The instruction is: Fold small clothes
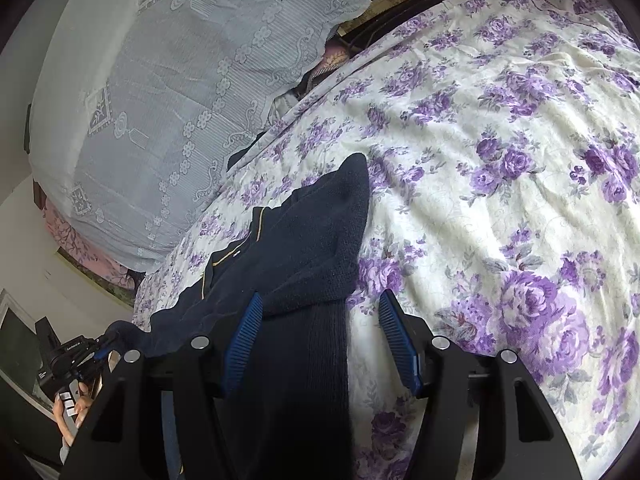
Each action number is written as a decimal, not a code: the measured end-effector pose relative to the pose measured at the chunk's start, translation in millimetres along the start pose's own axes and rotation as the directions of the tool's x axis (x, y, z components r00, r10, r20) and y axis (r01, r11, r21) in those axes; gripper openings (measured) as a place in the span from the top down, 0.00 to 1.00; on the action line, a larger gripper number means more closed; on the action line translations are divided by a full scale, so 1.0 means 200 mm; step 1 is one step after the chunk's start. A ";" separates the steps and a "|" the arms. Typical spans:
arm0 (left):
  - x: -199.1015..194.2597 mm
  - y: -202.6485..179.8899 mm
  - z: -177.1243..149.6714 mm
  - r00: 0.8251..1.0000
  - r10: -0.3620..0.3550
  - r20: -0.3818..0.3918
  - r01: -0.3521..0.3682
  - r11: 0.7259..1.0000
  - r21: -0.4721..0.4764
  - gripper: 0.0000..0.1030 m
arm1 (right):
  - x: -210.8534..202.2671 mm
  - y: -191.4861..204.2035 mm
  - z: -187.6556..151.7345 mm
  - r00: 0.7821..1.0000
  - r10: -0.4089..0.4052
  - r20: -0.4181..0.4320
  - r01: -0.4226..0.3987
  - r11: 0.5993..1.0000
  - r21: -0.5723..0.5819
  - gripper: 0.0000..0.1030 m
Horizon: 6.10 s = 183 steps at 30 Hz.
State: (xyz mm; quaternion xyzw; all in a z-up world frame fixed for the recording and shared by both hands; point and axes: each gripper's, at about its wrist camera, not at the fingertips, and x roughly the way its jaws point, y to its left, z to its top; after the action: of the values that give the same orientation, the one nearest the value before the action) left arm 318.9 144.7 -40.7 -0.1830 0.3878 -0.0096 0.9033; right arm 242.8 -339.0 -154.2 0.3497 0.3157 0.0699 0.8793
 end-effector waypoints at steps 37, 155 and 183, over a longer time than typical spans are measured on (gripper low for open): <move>0.48 -1.03 -0.52 0.967 -0.063 -0.248 0.157 0.911 0.382 0.60 | 0.03 -0.01 0.02 1.000 0.024 -0.013 -0.024 0.999 0.024 0.41; -0.13 -0.25 -1.13 0.977 0.160 -0.138 -0.084 0.894 0.441 0.04 | -0.54 0.39 -0.63 0.964 -0.246 -0.105 0.154 0.831 -0.534 0.48; -0.20 -0.26 -1.23 0.975 0.213 -0.062 -0.164 0.879 0.447 0.04 | -0.43 0.47 -0.72 0.963 -0.147 -0.228 0.017 0.872 -0.490 0.75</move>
State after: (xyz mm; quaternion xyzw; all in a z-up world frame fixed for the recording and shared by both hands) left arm 124.6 23.2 -151.8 0.0649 0.4403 -0.0187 0.8953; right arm 97.4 -215.3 -129.4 0.0933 0.4144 0.1537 0.8921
